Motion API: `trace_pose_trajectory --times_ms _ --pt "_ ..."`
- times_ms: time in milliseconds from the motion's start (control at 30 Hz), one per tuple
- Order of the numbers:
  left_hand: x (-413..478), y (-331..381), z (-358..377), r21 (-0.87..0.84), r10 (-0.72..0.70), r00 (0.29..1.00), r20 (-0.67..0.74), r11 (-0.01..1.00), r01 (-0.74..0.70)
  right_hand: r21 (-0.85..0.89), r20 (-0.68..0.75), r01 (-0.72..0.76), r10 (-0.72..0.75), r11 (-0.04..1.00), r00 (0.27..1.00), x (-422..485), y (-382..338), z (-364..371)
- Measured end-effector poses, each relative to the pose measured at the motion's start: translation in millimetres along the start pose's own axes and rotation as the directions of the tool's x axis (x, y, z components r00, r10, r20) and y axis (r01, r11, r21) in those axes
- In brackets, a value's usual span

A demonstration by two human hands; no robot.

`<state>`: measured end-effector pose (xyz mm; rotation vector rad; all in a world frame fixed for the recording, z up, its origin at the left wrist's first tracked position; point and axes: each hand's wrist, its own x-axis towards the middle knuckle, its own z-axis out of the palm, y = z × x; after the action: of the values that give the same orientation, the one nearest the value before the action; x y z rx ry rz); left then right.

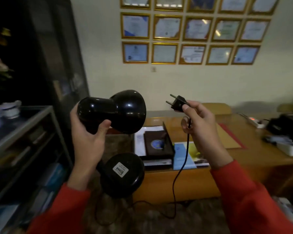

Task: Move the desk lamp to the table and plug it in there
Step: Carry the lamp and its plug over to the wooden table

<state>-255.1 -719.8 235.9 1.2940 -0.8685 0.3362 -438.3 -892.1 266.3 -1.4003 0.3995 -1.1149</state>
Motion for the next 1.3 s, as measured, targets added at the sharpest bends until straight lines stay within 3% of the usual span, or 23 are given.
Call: trace_pose_trajectory --times_ms 233,667,967,1167,1300 --pt "-2.6 -10.7 145.8 -0.163 0.001 0.987 0.162 0.986 0.026 -0.107 -0.196 0.027 -0.048 0.994 0.979 39.3 -6.3 -119.4" --pt "-14.1 -34.9 407.9 -0.368 -0.061 0.914 0.401 0.903 0.222 -0.295 -0.42 -0.006 -0.124 0.955 0.899 127.0 -15.3 -303.3" --pt "-47.6 -29.2 585.8 -0.401 -0.01 0.918 0.395 0.898 0.182 -0.362 -0.417 0.029 -0.19 0.932 0.889 195.7 -20.8 -450.5" --pt "-74.5 -30.9 697.4 -0.373 -0.056 0.925 0.375 0.905 0.206 -0.404 -0.408 0.021 -0.2 0.915 0.891 247.6 -27.4 -547.2" --pt "-101.8 -32.0 754.6 -0.33 -0.152 0.9 0.408 0.895 0.3 -0.434 -0.406 -0.01 -0.185 0.901 0.895 281.1 -17.3 -603.1"
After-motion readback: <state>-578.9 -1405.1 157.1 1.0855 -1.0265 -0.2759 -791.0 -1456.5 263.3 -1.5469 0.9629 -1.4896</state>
